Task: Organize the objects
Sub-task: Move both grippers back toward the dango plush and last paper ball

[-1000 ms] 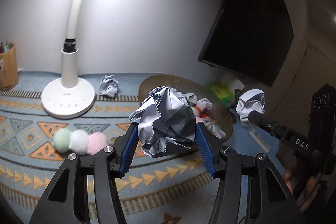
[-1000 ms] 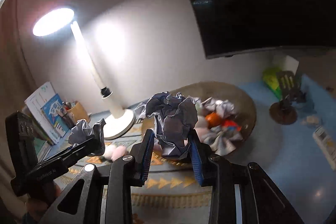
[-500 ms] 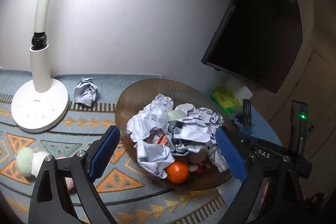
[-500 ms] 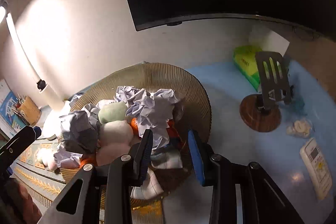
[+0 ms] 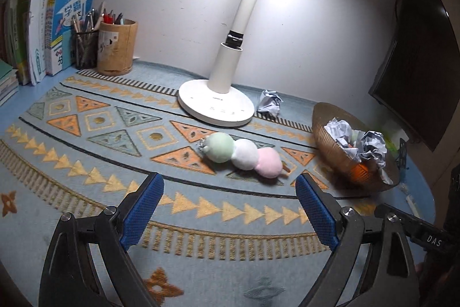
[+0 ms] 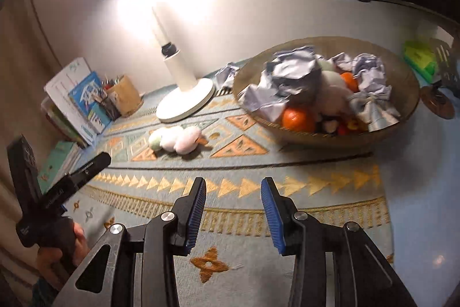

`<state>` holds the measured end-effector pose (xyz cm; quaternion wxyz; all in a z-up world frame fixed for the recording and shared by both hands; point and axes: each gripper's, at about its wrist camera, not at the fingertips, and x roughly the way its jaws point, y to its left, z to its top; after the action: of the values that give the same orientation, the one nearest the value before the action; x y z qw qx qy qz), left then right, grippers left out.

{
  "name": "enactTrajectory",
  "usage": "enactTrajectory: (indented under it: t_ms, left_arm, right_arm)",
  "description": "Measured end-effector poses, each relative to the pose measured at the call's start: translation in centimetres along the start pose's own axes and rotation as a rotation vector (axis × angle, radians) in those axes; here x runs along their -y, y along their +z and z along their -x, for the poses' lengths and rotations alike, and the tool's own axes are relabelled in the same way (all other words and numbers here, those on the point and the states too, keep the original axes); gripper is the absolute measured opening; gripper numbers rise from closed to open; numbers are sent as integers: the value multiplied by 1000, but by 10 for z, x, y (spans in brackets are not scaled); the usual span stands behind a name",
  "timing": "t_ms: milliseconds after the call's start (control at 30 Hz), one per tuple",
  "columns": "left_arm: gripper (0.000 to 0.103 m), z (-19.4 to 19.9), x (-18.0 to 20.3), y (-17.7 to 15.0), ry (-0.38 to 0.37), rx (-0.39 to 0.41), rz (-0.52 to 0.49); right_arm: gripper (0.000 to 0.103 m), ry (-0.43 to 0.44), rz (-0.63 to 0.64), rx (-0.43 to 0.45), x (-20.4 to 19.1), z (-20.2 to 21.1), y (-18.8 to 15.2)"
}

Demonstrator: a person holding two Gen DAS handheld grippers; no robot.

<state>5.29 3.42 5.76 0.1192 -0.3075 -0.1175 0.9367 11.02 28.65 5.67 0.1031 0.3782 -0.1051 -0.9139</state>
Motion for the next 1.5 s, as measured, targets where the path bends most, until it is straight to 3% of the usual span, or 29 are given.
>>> enactTrajectory:
  t_ms: [67,167,267,367,400,1267,1400,1500]
  left_arm:
    - [93,0,-6,-4,14,8,-15]
    - [93,-5,-14,-12,31,4,-30]
    - [94,-22,-30,-15,20,-93,56]
    - [94,-22,-46,-14,31,-92,143]
    - [94,-20,-48,-14,26,-82,157]
    - [94,-15,-45,-17,51,-68,151]
    - [94,-13,-50,-17,42,-65,186]
    - [94,-12,-49,-16,25,-75,181]
  right_arm:
    - [39,-9,37,-5,-14,-14,-8]
    - [39,-118,127,8,-24,-36,-23]
    - [41,-208,202,-28,-34,-46,-26]
    - [83,-234,212,-4,-36,-43,-27]
    - [85,-230,205,7,-35,-41,-27]
    - [85,-231,222,-12,-38,-42,-28]
    - [85,-161,218,-21,-43,-39,-18]
    - [85,-69,149,-6,-44,-28,18]
